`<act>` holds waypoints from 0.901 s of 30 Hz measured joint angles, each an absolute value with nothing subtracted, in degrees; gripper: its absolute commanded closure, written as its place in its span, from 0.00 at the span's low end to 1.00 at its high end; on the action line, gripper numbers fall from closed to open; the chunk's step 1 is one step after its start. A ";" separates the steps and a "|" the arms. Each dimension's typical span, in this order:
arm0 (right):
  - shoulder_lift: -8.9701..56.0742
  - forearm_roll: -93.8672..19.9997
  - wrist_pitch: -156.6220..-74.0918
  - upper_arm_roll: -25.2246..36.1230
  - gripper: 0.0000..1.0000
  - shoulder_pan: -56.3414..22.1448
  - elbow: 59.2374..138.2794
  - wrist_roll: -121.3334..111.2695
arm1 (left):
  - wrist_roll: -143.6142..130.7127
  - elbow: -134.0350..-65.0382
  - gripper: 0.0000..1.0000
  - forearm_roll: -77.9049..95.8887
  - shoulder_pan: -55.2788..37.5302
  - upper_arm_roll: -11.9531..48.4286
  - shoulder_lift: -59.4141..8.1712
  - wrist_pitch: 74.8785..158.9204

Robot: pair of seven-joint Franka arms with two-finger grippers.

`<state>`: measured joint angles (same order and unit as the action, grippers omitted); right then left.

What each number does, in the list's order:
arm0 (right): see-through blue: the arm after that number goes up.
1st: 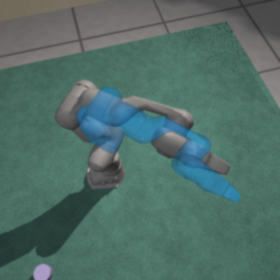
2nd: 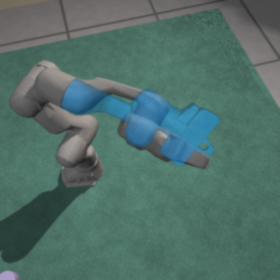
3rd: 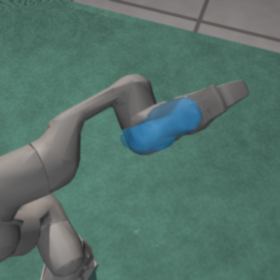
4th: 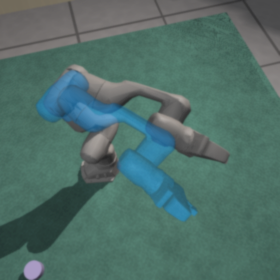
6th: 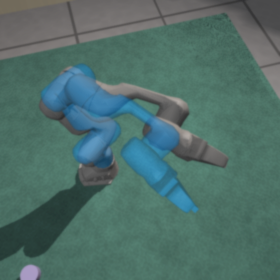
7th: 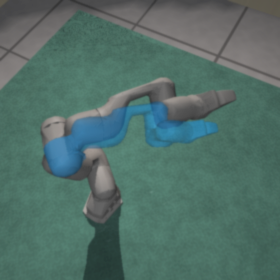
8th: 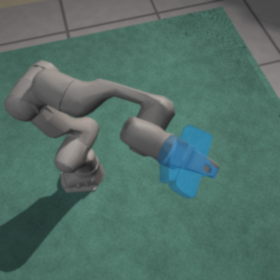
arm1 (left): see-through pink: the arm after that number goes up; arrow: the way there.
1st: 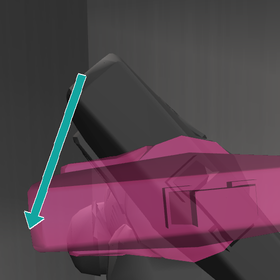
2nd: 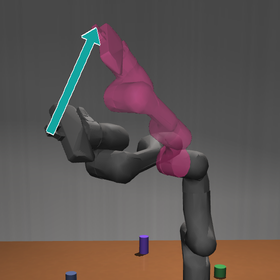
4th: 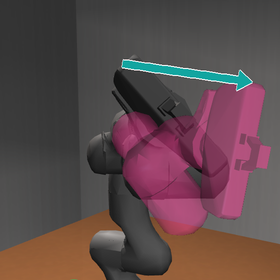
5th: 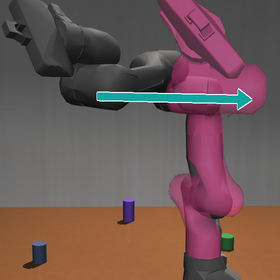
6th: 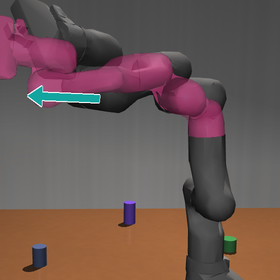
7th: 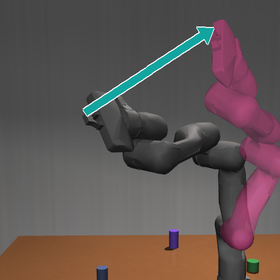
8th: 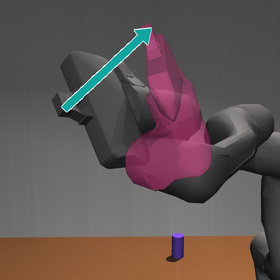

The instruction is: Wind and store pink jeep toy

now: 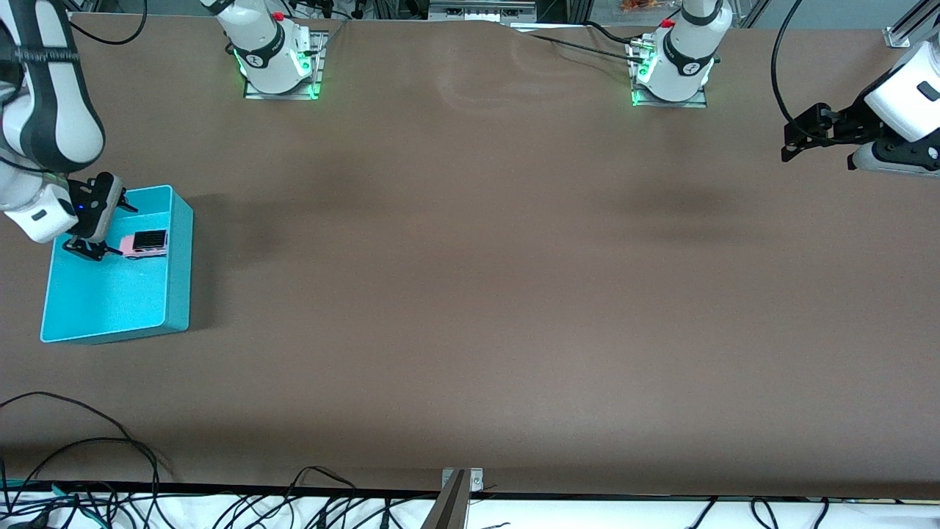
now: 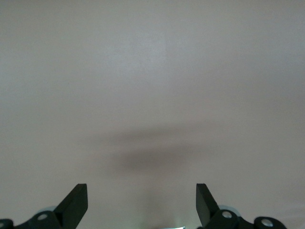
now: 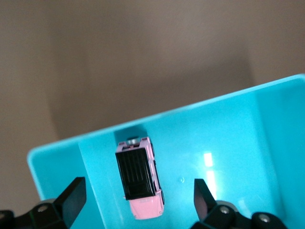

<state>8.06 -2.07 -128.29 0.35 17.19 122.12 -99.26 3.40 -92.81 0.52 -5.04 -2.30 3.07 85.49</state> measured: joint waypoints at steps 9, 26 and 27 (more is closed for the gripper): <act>1.18 -2.07 -122.31 -5.17 0.00 17.12 121.19 -77.30 | 3.38 -92.81 0.00 0.52 -5.02 -2.30 3.07 85.49; 0.44 -0.54 -103.47 -11.26 0.00 13.80 104.91 -32.96 | 3.38 -92.81 0.00 0.53 -5.01 -2.30 3.07 85.49; 0.43 -0.42 -102.67 -11.25 0.00 13.28 103.92 -30.67 | 3.38 -92.81 0.00 0.53 -5.01 -2.30 3.07 85.49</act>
